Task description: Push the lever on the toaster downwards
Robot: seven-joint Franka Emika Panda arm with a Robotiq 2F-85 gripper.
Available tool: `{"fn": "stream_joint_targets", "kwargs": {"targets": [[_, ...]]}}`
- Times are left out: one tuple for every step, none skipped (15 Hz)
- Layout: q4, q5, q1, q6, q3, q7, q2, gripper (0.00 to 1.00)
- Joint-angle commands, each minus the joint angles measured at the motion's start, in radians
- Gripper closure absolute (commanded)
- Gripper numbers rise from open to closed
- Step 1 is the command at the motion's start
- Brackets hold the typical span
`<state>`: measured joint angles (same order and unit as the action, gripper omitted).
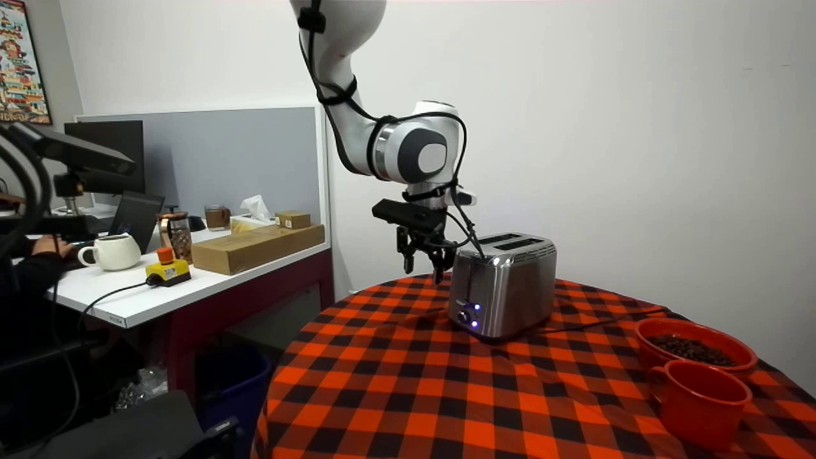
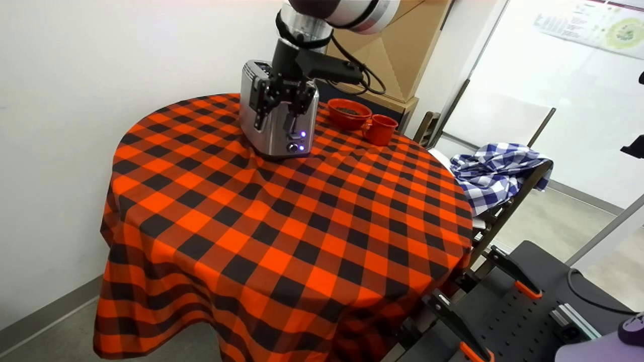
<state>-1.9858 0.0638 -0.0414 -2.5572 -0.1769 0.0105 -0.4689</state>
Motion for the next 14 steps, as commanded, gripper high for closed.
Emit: {"fn": "stream_joint_targets", "kwargs": {"targets": [[-0.078,0.227,0.076,0.035,-0.132,0.182,0.094,0.00],[-0.090,0.274,0.079,0.053,-0.148,0.211,0.114,0.00],[-0.107,0.299,0.071,0.080,-0.147,0.210,0.141,0.00],[-0.121,0.312,0.060,0.123,-0.140,0.203,0.168,0.00],[-0.145,0.298,0.043,0.174,-0.118,0.172,0.203,0.00],[-0.166,0.262,0.020,0.234,-0.092,0.118,0.242,0.00],[-0.185,0.221,-0.001,0.294,-0.066,0.057,0.277,0.00],[-0.214,0.177,-0.021,0.335,-0.042,-0.008,0.319,0.00],[-0.230,0.142,-0.034,0.379,-0.026,-0.059,0.351,0.00],[-0.246,0.106,-0.045,0.429,-0.014,-0.108,0.384,0.00],[-0.254,0.067,-0.057,0.485,-0.004,-0.162,0.411,0.00],[-0.258,0.029,-0.067,0.541,0.001,-0.211,0.435,0.00],[-0.214,0.088,-0.056,0.471,0.000,-0.118,0.358,0.00],[-0.223,0.080,-0.062,0.487,0.003,-0.133,0.379,0.00]]}}
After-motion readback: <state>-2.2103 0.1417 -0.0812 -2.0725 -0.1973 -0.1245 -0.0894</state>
